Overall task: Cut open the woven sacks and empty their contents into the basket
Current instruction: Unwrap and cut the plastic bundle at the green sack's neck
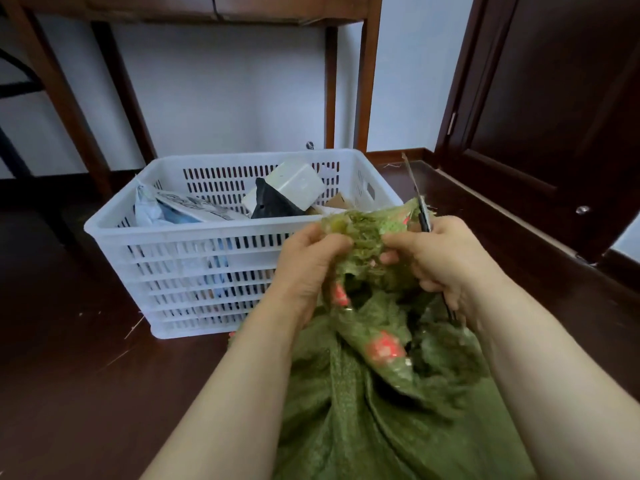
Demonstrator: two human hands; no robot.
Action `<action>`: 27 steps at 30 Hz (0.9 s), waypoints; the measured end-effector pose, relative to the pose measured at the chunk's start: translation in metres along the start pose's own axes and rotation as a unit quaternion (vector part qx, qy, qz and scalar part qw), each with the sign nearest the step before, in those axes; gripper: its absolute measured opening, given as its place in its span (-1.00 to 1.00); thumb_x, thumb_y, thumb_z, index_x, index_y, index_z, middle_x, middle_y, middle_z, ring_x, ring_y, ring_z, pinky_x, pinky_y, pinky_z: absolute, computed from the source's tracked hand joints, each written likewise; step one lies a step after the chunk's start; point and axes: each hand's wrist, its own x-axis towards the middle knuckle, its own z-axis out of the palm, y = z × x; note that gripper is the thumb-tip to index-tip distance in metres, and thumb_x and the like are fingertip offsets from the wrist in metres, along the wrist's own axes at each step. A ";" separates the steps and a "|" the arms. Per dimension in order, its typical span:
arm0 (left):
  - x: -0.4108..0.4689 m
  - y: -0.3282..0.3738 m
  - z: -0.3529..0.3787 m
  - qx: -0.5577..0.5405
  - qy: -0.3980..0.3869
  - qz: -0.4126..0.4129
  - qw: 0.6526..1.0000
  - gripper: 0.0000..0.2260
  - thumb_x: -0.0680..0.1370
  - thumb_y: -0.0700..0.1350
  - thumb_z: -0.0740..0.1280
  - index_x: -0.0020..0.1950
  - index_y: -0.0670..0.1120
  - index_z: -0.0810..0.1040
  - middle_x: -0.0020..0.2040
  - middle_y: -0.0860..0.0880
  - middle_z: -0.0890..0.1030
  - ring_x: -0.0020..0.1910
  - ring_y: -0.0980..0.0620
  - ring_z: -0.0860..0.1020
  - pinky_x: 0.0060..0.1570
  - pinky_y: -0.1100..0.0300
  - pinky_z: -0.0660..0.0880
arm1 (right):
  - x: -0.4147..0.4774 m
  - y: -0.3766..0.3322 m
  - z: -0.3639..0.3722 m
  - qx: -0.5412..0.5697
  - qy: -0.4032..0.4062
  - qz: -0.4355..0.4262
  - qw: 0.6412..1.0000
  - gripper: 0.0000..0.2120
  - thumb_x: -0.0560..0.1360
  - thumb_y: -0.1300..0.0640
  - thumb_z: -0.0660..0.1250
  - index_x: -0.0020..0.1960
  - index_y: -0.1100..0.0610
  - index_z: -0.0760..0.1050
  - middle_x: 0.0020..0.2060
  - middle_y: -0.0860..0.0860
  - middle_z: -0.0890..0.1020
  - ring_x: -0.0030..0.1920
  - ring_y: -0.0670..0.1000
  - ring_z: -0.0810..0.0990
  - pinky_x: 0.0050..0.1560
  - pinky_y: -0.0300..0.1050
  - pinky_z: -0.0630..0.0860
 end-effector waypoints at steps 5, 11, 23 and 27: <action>0.003 -0.005 0.002 0.064 0.060 0.022 0.996 -0.78 0.43 -0.36 0.39 0.03 -0.15 0.60 -0.11 -0.16 0.69 -0.15 -0.13 0.67 -0.10 0.01 0.62 | -0.007 -0.019 -0.016 -0.080 0.012 -0.026 0.996 -0.40 0.36 -0.40 0.25 -0.15 0.18 0.56 -0.49 0.06 0.52 -0.68 -0.10 0.21 -0.61 -0.34 0.15; 0.006 -0.012 -0.003 0.056 0.087 0.033 0.994 -0.73 0.47 -0.27 0.43 0.14 -0.16 0.52 -0.04 -0.14 0.67 -0.13 -0.06 0.68 -0.07 0.01 0.62 | -0.013 -0.031 -0.018 -0.230 -0.080 -0.052 0.969 -0.58 0.61 -0.11 0.10 -0.14 0.14 0.58 -0.57 -0.04 0.47 -0.65 -0.12 0.29 -0.59 -0.26 0.21; 0.004 -0.008 -0.007 0.202 0.106 0.124 0.966 -0.78 0.52 -0.15 0.39 -0.11 0.11 0.38 -0.12 -0.15 0.58 -0.28 -0.09 0.53 -0.33 0.04 0.48 | -0.018 -0.026 -0.002 -0.409 -0.127 -0.079 0.900 -0.71 0.62 0.04 0.15 0.01 0.23 0.54 -0.29 0.10 0.55 -0.39 0.03 0.45 -0.25 -0.11 0.46; 0.003 -0.008 -0.006 0.208 0.111 0.122 0.964 -0.76 0.52 -0.17 0.38 -0.09 0.13 0.38 -0.10 -0.08 0.58 -0.29 -0.05 0.56 -0.35 0.08 0.53 | -0.018 -0.026 -0.002 -0.423 -0.114 -0.071 0.896 -0.75 0.61 0.05 0.18 0.00 0.19 0.54 -0.28 0.09 0.57 -0.38 0.03 0.45 -0.27 -0.13 0.43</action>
